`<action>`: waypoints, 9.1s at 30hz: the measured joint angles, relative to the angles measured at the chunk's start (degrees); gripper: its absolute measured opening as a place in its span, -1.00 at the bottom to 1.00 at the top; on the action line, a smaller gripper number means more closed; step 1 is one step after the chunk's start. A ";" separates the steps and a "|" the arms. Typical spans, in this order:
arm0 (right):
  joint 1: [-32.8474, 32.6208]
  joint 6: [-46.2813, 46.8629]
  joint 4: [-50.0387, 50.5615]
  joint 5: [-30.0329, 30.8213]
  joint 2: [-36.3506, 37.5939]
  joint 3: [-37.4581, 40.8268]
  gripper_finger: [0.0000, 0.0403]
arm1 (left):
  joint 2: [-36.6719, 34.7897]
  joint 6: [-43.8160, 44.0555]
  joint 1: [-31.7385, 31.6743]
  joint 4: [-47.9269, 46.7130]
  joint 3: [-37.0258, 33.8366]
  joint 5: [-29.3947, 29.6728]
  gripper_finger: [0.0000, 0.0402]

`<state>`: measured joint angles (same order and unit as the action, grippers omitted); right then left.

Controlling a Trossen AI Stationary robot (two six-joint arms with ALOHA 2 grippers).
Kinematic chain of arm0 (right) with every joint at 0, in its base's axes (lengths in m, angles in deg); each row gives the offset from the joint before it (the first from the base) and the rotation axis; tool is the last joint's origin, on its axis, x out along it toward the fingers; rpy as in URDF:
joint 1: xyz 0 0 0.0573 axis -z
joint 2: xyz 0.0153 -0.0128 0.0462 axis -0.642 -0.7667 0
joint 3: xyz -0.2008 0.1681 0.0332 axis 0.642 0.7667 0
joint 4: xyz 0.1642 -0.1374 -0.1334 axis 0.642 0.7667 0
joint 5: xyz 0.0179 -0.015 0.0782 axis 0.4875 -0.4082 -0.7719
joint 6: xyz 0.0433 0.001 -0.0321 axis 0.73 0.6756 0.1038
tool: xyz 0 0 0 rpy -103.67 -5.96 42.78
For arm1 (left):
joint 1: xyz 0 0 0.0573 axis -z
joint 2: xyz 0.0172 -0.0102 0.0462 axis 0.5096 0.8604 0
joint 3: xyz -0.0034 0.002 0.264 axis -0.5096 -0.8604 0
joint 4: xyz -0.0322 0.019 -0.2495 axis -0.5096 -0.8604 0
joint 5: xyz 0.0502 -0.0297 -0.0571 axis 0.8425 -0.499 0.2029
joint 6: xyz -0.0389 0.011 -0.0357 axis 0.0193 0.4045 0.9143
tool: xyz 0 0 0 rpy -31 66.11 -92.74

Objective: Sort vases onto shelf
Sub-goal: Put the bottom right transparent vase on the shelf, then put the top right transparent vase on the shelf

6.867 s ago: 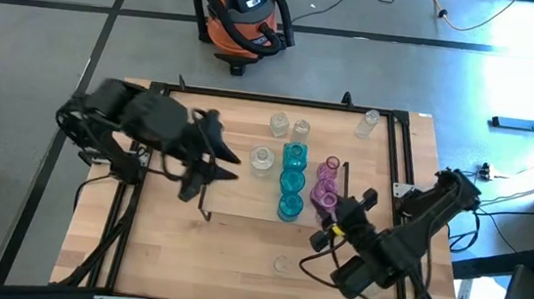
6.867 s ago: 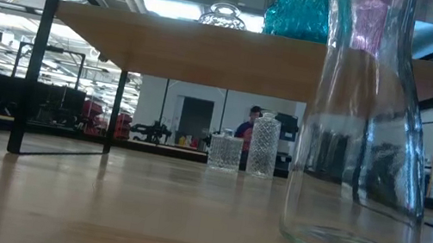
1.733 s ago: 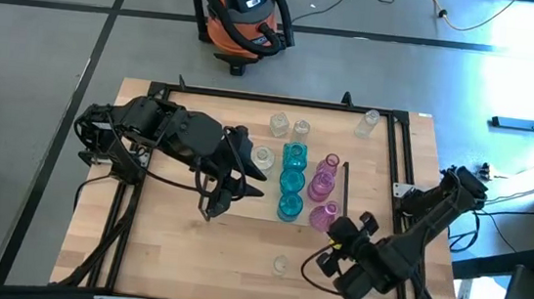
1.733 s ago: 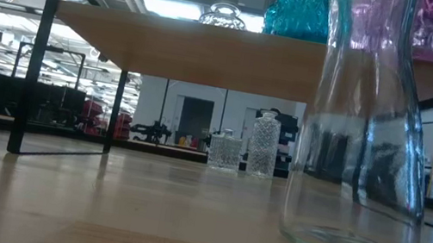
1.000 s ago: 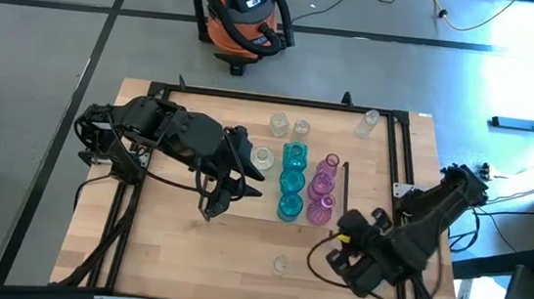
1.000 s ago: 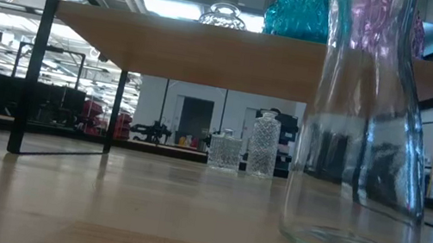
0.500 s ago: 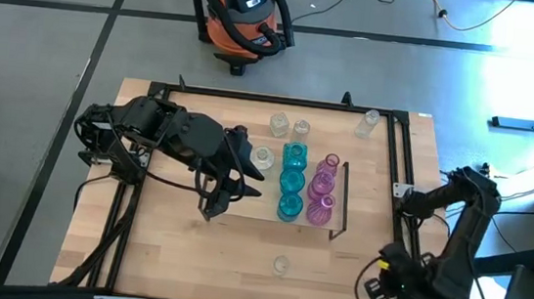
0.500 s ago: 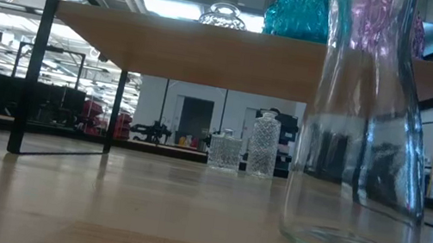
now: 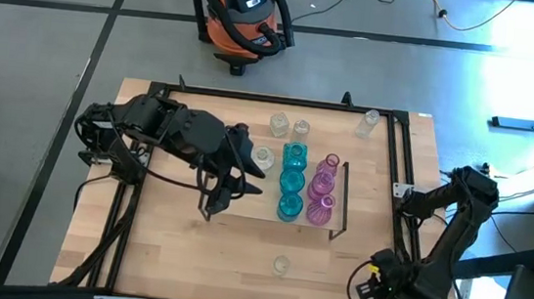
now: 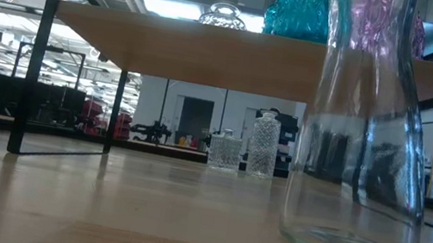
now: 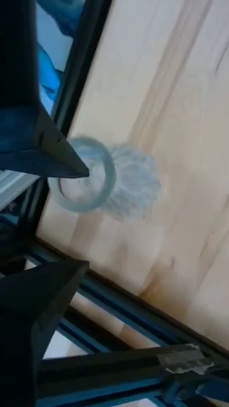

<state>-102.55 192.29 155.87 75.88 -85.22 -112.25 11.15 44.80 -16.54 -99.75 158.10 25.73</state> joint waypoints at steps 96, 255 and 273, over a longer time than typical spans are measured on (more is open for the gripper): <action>52.30 -83.03 -16.48 12.33 -7.14 -49.05 -1.00 | 5.10 -12.04 -0.51 -6.52 0.00 19.98 -0.07; 49.88 -84.62 19.38 27.44 10.87 -48.24 -0.26 | -24.08 -4.47 -0.09 129.33 -92.67 27.41 -0.01; 89.29 -90.12 18.74 26.83 13.34 -27.69 -0.26 | -49.73 -19.62 -0.04 120.65 -92.67 28.46 -0.01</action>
<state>-13.25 102.17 174.61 102.70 -71.88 -139.93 -38.58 25.18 -16.58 20.90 65.42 54.18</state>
